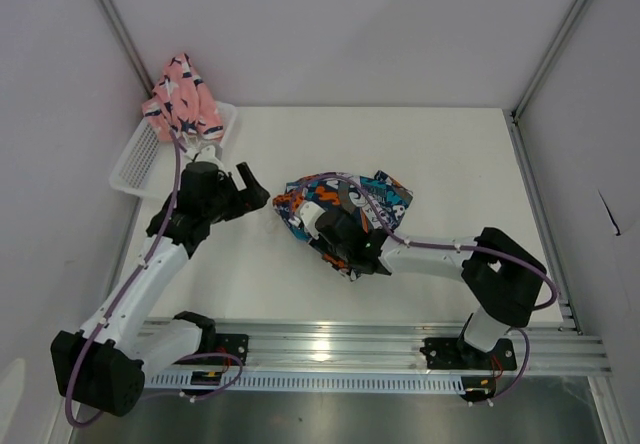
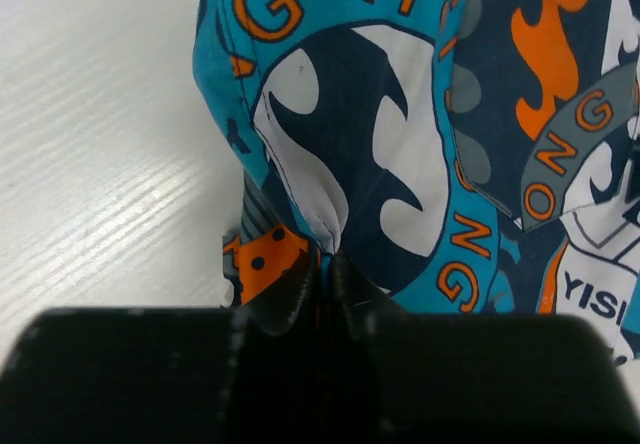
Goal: Fold and stack the shorts
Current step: Flatten the shorts out
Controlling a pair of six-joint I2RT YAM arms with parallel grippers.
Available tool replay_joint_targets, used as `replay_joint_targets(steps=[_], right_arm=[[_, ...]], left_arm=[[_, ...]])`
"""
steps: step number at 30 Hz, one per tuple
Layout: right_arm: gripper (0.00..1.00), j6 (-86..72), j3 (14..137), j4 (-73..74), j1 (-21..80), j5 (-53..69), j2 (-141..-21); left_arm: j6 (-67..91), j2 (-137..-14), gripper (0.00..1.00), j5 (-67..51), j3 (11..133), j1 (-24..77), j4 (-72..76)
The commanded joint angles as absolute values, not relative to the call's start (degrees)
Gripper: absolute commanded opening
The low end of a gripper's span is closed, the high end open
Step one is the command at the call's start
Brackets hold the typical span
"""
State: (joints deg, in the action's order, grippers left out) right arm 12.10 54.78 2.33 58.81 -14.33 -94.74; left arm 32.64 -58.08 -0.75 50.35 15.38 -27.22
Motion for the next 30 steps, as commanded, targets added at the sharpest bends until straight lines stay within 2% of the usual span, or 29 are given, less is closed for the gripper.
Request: replay_joint_targets(steps=[1,4,12,24,29,30], right_arm=[[0.06,12.2,57.7,3.7,59.4,-19.2,-93.9],[0.0,10.6,54.9,1.8,59.6,-18.0,-90.3],[0.0,6.1,47.6,0.6,58.3,-16.4,-76.1],[0.0,2.2,39.5,-4.5,49.3,-7.9,-68.6],[0.0,1.6,39.3,-5.2,47.4,-6.3,-69.7],[0.0,1.3,39.4,-5.3,46.8,-5.6,-70.0]], left_arm=[[35.3,-57.0,0.99,-4.7,47.1,14.5,-21.5],[37.3,-57.4,0.99,-6.9,43.9,13.9,-17.5],[39.3,-59.0,0.99,-11.4,36.6,13.6,-6.4],[38.4,-62.4,0.99,-21.9,27.7,13.5,14.4],[37.4,-62.1,0.95,-26.5,20.7,13.5,25.0],[37.4,-62.1,0.88,-27.1,20.1,13.4,25.7]])
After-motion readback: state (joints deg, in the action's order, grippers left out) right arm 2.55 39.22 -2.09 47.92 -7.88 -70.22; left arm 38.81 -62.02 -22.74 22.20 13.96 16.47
